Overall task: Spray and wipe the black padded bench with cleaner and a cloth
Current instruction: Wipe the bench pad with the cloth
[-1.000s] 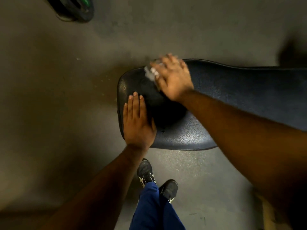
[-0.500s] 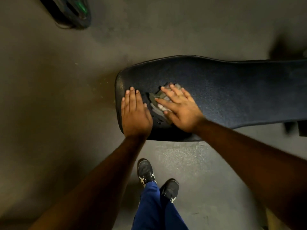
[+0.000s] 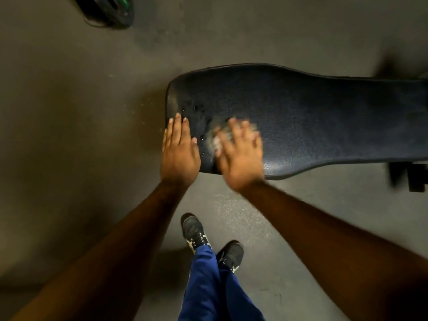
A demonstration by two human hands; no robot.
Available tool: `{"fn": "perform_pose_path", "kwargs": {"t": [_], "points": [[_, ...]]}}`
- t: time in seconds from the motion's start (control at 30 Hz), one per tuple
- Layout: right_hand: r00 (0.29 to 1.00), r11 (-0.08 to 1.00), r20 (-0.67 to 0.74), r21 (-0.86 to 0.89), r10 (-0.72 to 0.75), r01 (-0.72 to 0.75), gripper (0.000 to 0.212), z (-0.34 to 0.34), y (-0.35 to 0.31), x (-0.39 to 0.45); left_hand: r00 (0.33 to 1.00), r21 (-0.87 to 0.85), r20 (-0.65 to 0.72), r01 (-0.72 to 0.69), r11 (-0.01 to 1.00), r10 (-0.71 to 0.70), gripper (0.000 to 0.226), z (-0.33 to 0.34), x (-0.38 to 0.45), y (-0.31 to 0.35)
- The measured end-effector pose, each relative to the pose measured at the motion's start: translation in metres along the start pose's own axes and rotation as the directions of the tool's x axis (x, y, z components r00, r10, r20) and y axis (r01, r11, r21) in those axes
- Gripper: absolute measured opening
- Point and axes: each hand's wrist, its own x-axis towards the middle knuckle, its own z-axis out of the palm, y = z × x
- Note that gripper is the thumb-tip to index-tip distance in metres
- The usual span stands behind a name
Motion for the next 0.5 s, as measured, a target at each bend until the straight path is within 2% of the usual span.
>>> {"fn": "perform_pose_path", "kwargs": {"t": [0.03, 0.07, 0.1, 0.13, 0.17, 0.2, 0.23, 0.27, 0.3, 0.37, 0.4, 0.43, 0.5], "points": [[0.982, 0.982, 0.035, -0.018, -0.185, 0.186, 0.056, 0.004, -0.006, -0.008, 1.000, -0.016, -0.010, 0.001, 1.000, -0.002, 0.054, 0.001, 0.000, 0.000], [0.949, 0.952, 0.075, -0.002, -0.306, 0.307, 0.054, 0.002, 0.000, -0.007, 1.000, -0.032, -0.021, 0.007, 0.999, -0.008, 0.054, 0.003, 0.001, 0.000], [0.934, 0.936, 0.066, -0.004, -0.352, 0.353, 0.053, -0.003, 0.012, 0.007, 0.999, -0.050, -0.032, 0.012, 0.999, -0.014, 0.054, 0.006, 0.001, -0.002], [0.954, 0.954, 0.036, -0.017, -0.298, 0.298, 0.054, -0.007, 0.024, 0.026, 0.999, -0.064, -0.046, 0.013, 0.998, -0.016, 0.054, 0.008, 0.000, -0.002], [0.991, 0.991, -0.004, 0.001, -0.137, 0.137, 0.055, -0.011, 0.029, 0.044, 0.998, -0.075, -0.063, 0.013, 0.997, -0.018, 0.054, 0.011, 0.000, -0.002], [0.999, 0.998, -0.014, 0.046, 0.052, -0.051, 0.056, -0.014, 0.025, 0.058, 0.997, -0.083, -0.079, 0.021, 0.996, -0.027, 0.055, 0.014, 0.001, -0.001], [0.986, 0.984, -0.025, 0.068, 0.166, -0.164, 0.057, -0.012, 0.013, 0.066, 0.995, -0.091, -0.089, 0.039, 0.995, -0.047, 0.055, 0.015, 0.001, -0.001], [0.994, 0.993, -0.022, 0.044, 0.112, -0.111, 0.058, -0.012, -0.005, 0.066, 0.993, -0.098, -0.096, 0.062, 0.993, -0.072, 0.055, 0.016, 0.001, 0.001], [0.998, 0.998, 0.002, 0.016, -0.062, 0.062, 0.058, -0.012, -0.017, 0.065, 0.990, -0.103, -0.102, 0.083, 0.991, -0.093, 0.055, 0.015, 0.001, 0.003], [0.909, 0.914, 0.104, 0.023, -0.404, 0.404, 0.056, -0.019, -0.008, 0.072, 0.987, -0.129, -0.104, 0.109, 0.986, -0.122, 0.055, 0.016, 0.000, 0.005], [0.898, 0.902, 0.089, 0.025, -0.432, 0.431, 0.056, -0.024, 0.004, 0.088, 0.987, -0.140, -0.109, 0.106, 0.984, -0.122, 0.055, 0.017, 0.000, 0.005], [0.935, 0.935, 0.032, 0.039, -0.354, 0.353, 0.055, -0.026, 0.011, 0.105, 0.986, -0.144, -0.120, 0.101, 0.984, -0.119, 0.055, 0.018, 0.000, 0.004], [0.997, 0.991, -0.037, 0.108, -0.069, 0.073, 0.055, -0.022, 0.002, 0.123, 0.984, -0.144, -0.135, 0.096, 0.985, -0.116, 0.055, 0.020, -0.001, 0.001]]}}
